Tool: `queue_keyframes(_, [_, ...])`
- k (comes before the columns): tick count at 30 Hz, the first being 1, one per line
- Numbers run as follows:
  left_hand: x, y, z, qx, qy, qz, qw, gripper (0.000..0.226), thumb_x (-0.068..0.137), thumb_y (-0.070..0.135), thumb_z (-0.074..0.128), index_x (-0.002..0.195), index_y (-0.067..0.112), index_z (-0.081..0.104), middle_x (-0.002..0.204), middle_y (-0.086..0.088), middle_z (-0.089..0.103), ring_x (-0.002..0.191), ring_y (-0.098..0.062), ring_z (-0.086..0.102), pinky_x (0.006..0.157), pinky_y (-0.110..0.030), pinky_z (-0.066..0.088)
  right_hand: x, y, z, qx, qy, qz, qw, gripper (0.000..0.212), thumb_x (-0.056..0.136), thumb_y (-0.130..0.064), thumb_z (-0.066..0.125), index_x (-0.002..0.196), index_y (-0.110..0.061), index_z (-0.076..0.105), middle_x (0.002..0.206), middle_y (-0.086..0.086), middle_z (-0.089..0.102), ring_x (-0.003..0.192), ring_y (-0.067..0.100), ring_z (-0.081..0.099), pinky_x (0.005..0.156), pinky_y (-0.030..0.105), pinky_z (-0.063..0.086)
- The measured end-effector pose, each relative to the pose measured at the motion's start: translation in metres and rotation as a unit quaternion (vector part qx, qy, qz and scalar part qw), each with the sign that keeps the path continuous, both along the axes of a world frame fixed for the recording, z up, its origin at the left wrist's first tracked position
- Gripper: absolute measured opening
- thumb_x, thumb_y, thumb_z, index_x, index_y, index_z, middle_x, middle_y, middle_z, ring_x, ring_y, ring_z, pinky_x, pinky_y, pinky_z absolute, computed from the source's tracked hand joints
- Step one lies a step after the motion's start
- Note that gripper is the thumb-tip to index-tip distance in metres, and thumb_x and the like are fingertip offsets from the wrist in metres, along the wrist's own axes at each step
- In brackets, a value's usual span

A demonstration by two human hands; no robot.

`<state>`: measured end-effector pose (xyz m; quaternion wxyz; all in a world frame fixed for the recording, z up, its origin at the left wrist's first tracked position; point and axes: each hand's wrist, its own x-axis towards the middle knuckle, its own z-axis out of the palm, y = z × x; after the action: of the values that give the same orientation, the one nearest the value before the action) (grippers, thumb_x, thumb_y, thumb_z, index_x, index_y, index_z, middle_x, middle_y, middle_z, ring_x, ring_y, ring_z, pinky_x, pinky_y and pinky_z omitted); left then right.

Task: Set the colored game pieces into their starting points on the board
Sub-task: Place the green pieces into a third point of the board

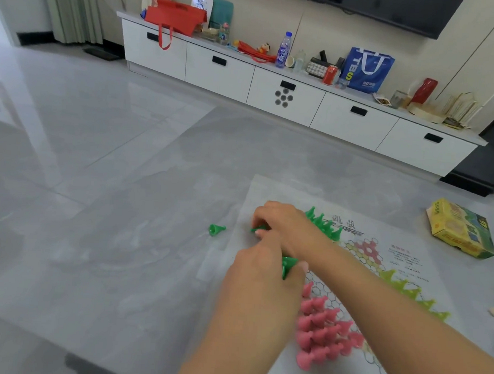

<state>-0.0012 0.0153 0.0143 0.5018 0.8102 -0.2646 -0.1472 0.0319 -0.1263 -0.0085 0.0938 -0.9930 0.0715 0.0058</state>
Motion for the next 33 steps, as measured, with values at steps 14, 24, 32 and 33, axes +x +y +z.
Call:
queue_keyframes(14, [-0.003, -0.002, 0.001, -0.063, -0.045, -0.031, 0.996, 0.014, 0.092, 0.033, 0.046, 0.099, 0.036, 0.058, 0.066, 0.016, 0.051, 0.057, 0.003, 0.048, 0.055, -0.009, 0.038, -0.09, -0.084, 0.035, 0.237, -0.207, -0.315, 0.895, 0.011, 0.084, -0.011, 0.062, 0.075, -0.018, 0.062, 0.072, 0.003, 0.061, 0.067, 0.019, 0.055, 0.066, 0.035, 0.049])
queue_keyframes(24, [-0.008, -0.014, -0.002, -0.071, -0.051, -0.016, 0.996, 0.012, 0.086, 0.03, 0.057, 0.085, 0.039, 0.049, 0.079, 0.015, 0.057, 0.069, 0.004, 0.052, 0.066, 0.002, 0.036, -0.086, -0.098, 0.004, 0.052, -0.061, -0.264, 0.961, 0.006, 0.084, -0.012, 0.059, 0.086, -0.016, 0.063, 0.082, -0.003, 0.061, 0.081, 0.015, 0.059, 0.073, 0.027, 0.048])
queue_keyframes(32, [-0.007, -0.016, -0.003, -0.071, -0.026, -0.002, 0.997, 0.014, 0.079, 0.029, 0.067, 0.074, 0.028, 0.054, 0.074, 0.005, 0.062, 0.077, 0.007, 0.053, 0.064, 0.006, 0.032, -0.082, -0.101, 0.003, 0.023, -0.042, -0.268, 0.962, 0.009, 0.087, -0.013, 0.056, 0.09, -0.014, 0.064, 0.092, 0.002, 0.064, 0.083, 0.017, 0.06, 0.076, 0.029, 0.051])
queue_keyframes(33, [-0.007, -0.015, -0.003, -0.068, -0.027, 0.0, 0.997, 0.014, 0.079, 0.029, 0.067, 0.075, 0.028, 0.054, 0.074, 0.004, 0.062, 0.073, 0.003, 0.054, 0.064, 0.006, 0.032, -0.082, -0.101, 0.003, 0.019, -0.036, -0.264, 0.964, 0.009, 0.087, -0.014, 0.056, 0.091, -0.013, 0.064, 0.094, 0.003, 0.065, 0.083, 0.017, 0.059, 0.075, 0.028, 0.05])
